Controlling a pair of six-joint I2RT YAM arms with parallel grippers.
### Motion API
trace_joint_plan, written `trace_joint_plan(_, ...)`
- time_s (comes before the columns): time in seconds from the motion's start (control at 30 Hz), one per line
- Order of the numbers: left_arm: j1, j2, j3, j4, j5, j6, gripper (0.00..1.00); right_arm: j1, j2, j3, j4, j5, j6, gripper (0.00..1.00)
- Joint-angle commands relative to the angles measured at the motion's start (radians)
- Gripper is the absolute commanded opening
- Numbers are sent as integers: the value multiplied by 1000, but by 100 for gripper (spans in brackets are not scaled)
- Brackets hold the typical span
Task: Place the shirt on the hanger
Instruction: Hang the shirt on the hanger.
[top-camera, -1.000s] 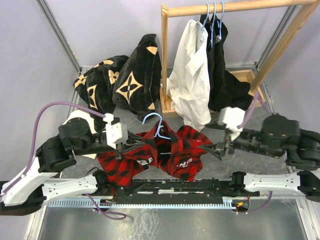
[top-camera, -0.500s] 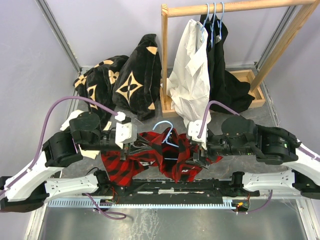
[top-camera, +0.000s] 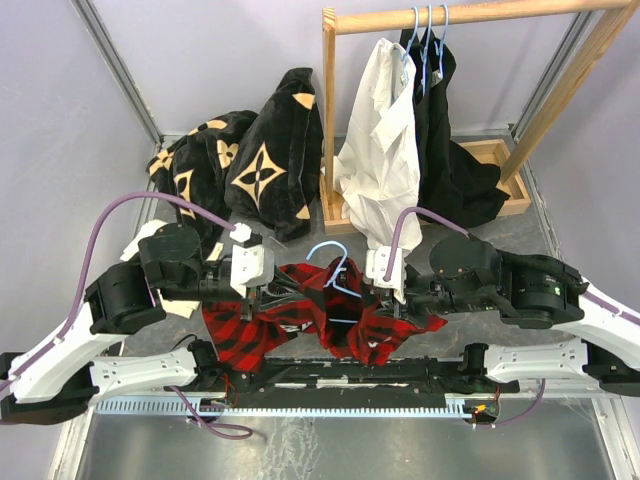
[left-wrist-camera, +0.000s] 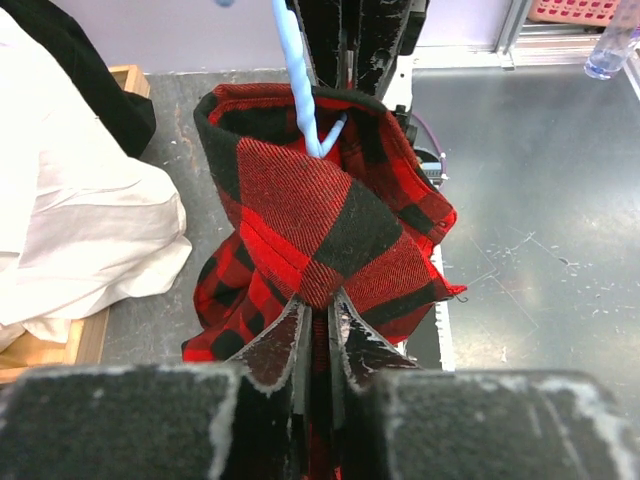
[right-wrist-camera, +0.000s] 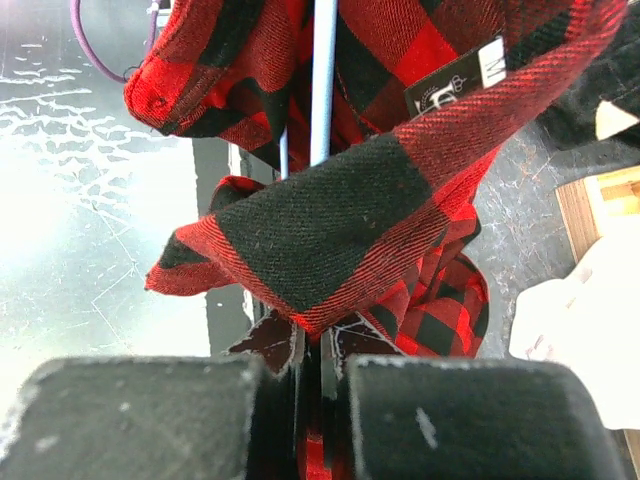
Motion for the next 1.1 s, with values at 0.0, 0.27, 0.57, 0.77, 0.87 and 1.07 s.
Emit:
trace_joint_plan(0.0,-4,-43,-1,50,-60,-46,17,-1,-34,-24,51,26,50,0)
trace_joint_plan(0.27,-4,-147,-41,10,-172,-86,35,-1,-91,-18,27,39,50,0)
trace_joint_plan(0.57,-4,-187,-8,-13,-403,-128,58,-1,-110,-54,57,94,63,0)
trace_joint_plan(0.77,-5,-182,-14,2,-478,-144,87,-1,-113,-84,130,136,121,0)
trace_joint_plan(0.87,-5,-185,-21,12,-524,-155,87,-2,-97,-97,149,155,151,0)
trace_joint_plan(1.07,-4,-202,-42,41,-573,-167,87,-1,-27,-61,124,268,221,0)
